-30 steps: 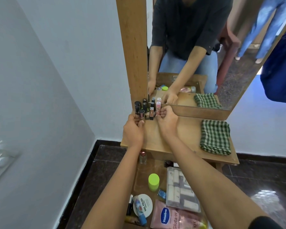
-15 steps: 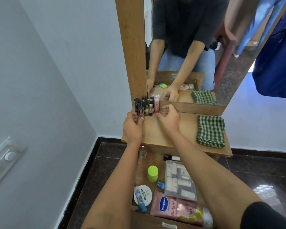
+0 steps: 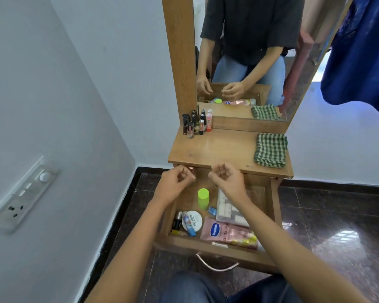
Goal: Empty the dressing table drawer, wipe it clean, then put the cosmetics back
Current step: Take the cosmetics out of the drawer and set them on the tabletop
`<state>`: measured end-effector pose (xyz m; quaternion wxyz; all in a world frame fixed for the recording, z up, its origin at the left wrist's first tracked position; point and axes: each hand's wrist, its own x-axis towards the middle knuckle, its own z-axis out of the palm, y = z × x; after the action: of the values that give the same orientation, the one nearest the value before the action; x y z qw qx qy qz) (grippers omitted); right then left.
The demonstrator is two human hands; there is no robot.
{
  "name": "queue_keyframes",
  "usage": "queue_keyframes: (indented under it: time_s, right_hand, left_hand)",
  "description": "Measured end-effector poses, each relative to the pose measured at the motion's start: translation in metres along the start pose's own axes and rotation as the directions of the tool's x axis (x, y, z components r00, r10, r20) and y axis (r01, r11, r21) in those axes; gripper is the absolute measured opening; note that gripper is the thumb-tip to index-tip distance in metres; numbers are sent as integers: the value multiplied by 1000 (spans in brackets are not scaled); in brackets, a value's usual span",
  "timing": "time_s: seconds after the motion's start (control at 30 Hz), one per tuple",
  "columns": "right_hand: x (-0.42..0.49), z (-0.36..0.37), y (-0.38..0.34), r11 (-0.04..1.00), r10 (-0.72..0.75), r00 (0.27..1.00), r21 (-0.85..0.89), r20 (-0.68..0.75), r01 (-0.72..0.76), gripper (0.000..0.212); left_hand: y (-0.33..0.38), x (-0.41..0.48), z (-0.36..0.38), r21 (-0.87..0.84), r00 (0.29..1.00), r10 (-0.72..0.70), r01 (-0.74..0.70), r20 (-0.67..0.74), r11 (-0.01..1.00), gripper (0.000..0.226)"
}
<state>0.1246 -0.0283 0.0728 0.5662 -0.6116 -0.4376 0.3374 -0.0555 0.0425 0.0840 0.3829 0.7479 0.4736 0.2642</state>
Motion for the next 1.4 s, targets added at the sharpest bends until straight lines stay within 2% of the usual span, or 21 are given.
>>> queue_keyframes:
  time_s: [0.03, 0.1, 0.17, 0.2, 0.33, 0.47, 0.57, 0.7, 0.87, 0.97, 1.1, 1.2, 1.27, 1.4]
  right_hand:
    - [-15, -2, 2, 996, -15, 997, -86, 82, 22, 15]
    - [-38, -2, 4, 957, -7, 950, -275, 311, 96, 14]
    - [-51, 4, 5, 883, 87, 863, -439, 498, 164, 9]
    - [-56, 9, 7, 851, 154, 832, -499, 533, 162, 10]
    - [-69, 36, 14, 686, 404, 816, -727, 413, 28, 36]
    - [-78, 56, 10, 610, 466, 821, -792, 331, -28, 38]
    - [-80, 65, 14, 580, 481, 830, -812, 283, -59, 43]
    - [-82, 63, 13, 551, 478, 846, -830, 236, -80, 47]
    - [-78, 43, 8, 516, 478, 857, -851, 193, -96, 33]
    - [-76, 30, 4, 533, 424, 890, -841, 170, -93, 20]
    - [-72, 14, 5, 661, 389, 912, -728, 128, -180, 24]
    - [-67, 4, 6, 730, 373, 921, -649, 112, -216, 15]
    - [-66, -1, 6, 756, 365, 925, -614, 106, -227, 26]
    - [-64, -4, 8, 779, 380, 918, -574, 115, -251, 27]
  left_hand:
    - [-1, -8, -3, 151, 995, -5, -11, 104, 989, 6]
    - [-1, -20, -9, 471, 959, -62, -78, 276, 879, 3]
    - [2, -28, -11, 634, 931, -108, -149, 348, 759, 9]
    - [2, -31, -10, 659, 925, -122, -159, 359, 735, 12]
    - [1, -38, -3, 681, 930, -152, -127, 334, 721, 18]
    - [-4, -41, 3, 744, 937, -133, -164, 322, 648, 26]
    - [-8, -41, 8, 812, 919, -105, -277, 380, 513, 25]
    - [-12, -37, 12, 826, 855, -121, -437, 505, 356, 25]
    - [-8, -32, 18, 837, 816, -185, -529, 547, 140, 24]
    - [2, -30, 23, 831, 804, -224, -554, 551, 53, 26]
    - [2, -31, 30, 835, 792, -289, -548, 538, 53, 38]
    - [-13, -30, 34, 858, 800, -333, -510, 499, 59, 39]
    - [-15, -29, 34, 863, 808, -325, -503, 491, 54, 34]
    - [-3, -28, 32, 846, 807, -295, -533, 512, 11, 31]
